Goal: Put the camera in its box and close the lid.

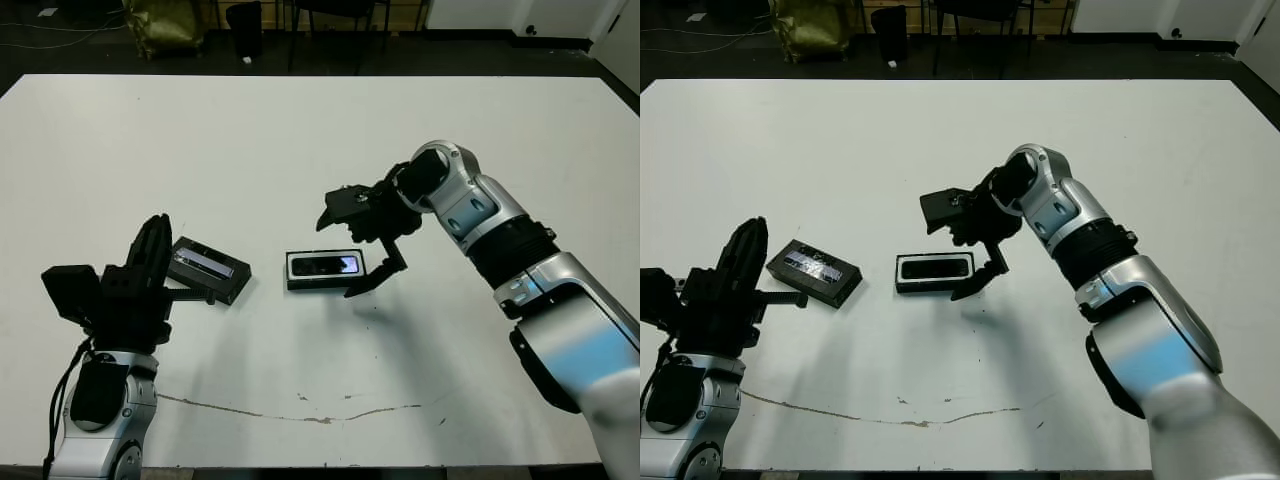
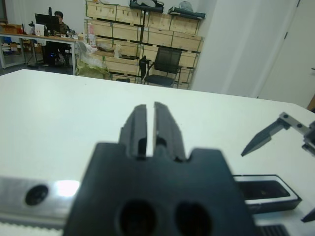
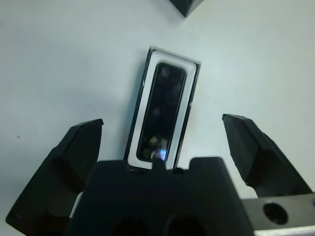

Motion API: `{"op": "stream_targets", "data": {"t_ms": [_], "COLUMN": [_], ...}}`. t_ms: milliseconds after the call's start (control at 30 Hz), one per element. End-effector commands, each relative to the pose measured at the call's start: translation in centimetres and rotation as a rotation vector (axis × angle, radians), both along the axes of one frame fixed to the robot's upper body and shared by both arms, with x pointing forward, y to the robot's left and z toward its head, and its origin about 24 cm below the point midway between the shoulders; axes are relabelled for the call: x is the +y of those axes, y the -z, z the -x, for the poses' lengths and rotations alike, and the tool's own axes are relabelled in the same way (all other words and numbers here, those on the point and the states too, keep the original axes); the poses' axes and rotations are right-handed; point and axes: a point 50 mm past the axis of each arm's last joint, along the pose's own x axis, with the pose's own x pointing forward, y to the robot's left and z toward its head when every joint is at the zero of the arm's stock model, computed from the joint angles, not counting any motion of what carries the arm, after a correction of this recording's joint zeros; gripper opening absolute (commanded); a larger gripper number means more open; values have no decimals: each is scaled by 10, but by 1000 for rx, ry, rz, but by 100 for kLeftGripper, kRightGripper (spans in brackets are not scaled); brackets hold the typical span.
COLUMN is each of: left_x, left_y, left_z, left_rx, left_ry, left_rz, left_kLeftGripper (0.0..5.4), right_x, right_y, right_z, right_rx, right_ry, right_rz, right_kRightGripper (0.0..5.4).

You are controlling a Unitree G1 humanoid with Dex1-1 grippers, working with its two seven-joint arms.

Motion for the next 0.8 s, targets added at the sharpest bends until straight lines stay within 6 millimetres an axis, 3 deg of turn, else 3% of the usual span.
{"op": "stream_targets", "data": {"t_ms": [33, 267, 467, 600, 800], "left_x": [2, 3, 10, 18, 37], "left_y": [7, 6, 2, -7, -35], "left_z": [1, 1, 0, -2, -16], "left_rx": [37, 36, 33, 12, -16], "left_ry": [-8, -8, -17, -6, 71], "left_rz": [-1, -3, -39, -114, -299], "left_kLeftGripper": [0, 0, 0, 0, 0], "right_x": [-13, -48, -89, -105, -115], "right_y": [-9, -37, -53, -36, -1], "right_z": [-1, 10, 40, 62, 99], "right_rx": [45, 36, -110, -249, -300], "right_ry": [71, 305, 599, 795, 1025], "right_rz": [-84, -398, -726, -919, -994], "right_kRightGripper": [538, 538, 538, 502, 364]}}
